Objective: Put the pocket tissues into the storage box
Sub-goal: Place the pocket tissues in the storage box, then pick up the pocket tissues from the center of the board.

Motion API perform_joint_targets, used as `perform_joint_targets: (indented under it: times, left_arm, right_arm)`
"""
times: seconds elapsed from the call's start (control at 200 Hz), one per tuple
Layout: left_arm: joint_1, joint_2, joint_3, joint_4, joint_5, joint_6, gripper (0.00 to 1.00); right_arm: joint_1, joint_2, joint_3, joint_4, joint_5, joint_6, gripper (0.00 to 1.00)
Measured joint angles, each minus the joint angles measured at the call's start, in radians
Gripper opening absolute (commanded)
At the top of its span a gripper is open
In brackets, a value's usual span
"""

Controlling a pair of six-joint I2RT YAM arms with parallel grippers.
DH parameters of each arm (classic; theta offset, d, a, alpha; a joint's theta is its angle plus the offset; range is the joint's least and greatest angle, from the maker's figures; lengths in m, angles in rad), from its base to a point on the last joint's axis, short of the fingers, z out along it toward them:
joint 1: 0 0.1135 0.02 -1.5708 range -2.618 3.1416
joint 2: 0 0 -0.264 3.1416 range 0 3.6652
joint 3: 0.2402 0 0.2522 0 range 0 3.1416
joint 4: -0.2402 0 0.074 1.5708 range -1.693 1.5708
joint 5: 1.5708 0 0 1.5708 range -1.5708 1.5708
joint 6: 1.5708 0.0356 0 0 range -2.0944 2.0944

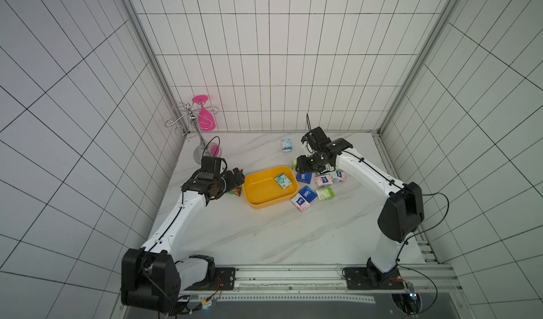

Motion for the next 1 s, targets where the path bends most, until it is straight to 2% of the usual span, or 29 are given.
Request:
perform_joint_targets:
  times: [0.21, 0.235, 0.415, 0.61, 0.75, 0.999]
  left_arm:
    - [0.0, 0.103, 0.073, -0.002, 0.038, -0.013, 0.98]
    - [0.0, 0.112, 0.079, -0.004, 0.042, -0.008, 0.98]
    - [0.0, 0.147, 0.143, -0.04, 0.062, 0.046, 0.98]
    - [0.0, 0.049, 0.066, -0.031, 0.08, 0.092, 0.98]
    - [-0.002, -0.055, 0.03, -0.056, 0.055, 0.131, 0.98]
    - [-0.009, -0.119, 0.006, -0.053, 0.009, 0.159, 0.98]
  right_arm:
    - [-0.122, -0.014, -0.128, -0.053, 0.0, 0.084, 0.59]
    - [-0.127, -0.016, -0.139, -0.055, 0.007, 0.107, 0.62]
    - [-0.135, -0.03, -0.213, -0.045, 0.029, 0.31, 0.66]
    - [-0.136, -0.038, -0.283, 0.023, 0.035, 0.605, 0.74]
    - [-0.14, -0.043, -0.328, 0.056, 0.043, 0.8, 0.75]
    - [-0.145, -0.084, -0.458, 0.119, 0.043, 1.023, 0.75]
